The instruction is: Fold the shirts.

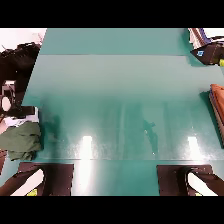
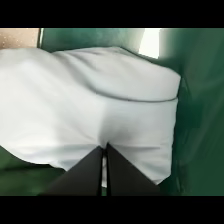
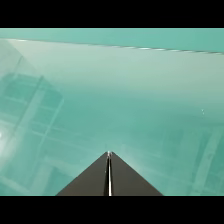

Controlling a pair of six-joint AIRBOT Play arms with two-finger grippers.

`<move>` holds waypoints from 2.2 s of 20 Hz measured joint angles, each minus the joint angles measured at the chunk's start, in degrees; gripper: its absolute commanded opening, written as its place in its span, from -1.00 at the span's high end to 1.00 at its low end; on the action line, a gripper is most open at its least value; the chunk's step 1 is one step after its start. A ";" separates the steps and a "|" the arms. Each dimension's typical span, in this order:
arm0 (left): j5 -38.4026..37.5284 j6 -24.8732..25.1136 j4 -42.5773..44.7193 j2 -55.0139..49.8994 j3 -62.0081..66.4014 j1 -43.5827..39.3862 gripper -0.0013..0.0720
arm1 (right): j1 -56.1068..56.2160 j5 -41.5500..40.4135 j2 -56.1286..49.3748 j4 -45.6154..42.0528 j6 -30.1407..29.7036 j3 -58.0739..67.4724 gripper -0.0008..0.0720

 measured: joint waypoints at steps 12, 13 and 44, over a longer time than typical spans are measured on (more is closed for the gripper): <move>-8.83 2.97 -10.16 8.87 40.96 -16.20 0.91 | 0.00 -14.14 8.24 0.52 0.09 0.02 0.94; -9.16 2.93 -10.29 8.74 42.45 -20.02 0.91 | 0.00 -15.04 8.76 0.52 0.09 0.02 0.94; 4.39 10.21 -37.97 -26.80 27.87 -35.06 -0.55 | 0.00 -11.91 7.91 0.35 -0.02 0.02 0.94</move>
